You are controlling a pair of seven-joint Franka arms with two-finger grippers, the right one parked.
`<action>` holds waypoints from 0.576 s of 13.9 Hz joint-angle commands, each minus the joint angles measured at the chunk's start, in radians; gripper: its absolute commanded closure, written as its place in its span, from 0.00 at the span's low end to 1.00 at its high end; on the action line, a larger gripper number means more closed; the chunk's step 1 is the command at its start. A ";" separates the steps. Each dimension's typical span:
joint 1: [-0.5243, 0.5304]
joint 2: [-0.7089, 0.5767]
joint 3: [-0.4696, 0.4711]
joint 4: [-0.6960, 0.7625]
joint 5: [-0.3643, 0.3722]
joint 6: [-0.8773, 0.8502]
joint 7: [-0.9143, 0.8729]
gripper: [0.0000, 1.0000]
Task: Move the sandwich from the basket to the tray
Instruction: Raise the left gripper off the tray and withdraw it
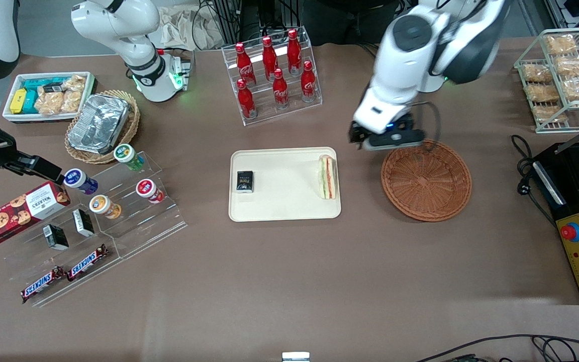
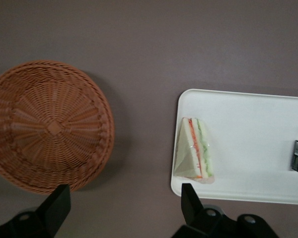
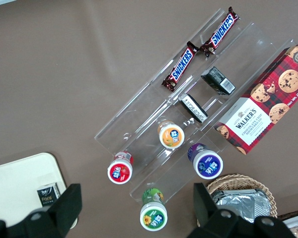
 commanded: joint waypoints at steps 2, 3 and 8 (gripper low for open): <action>-0.006 -0.065 0.144 0.032 -0.060 -0.113 0.205 0.01; -0.005 -0.065 0.169 0.059 -0.060 -0.154 0.252 0.01; -0.006 -0.088 0.348 0.099 -0.059 -0.261 0.554 0.01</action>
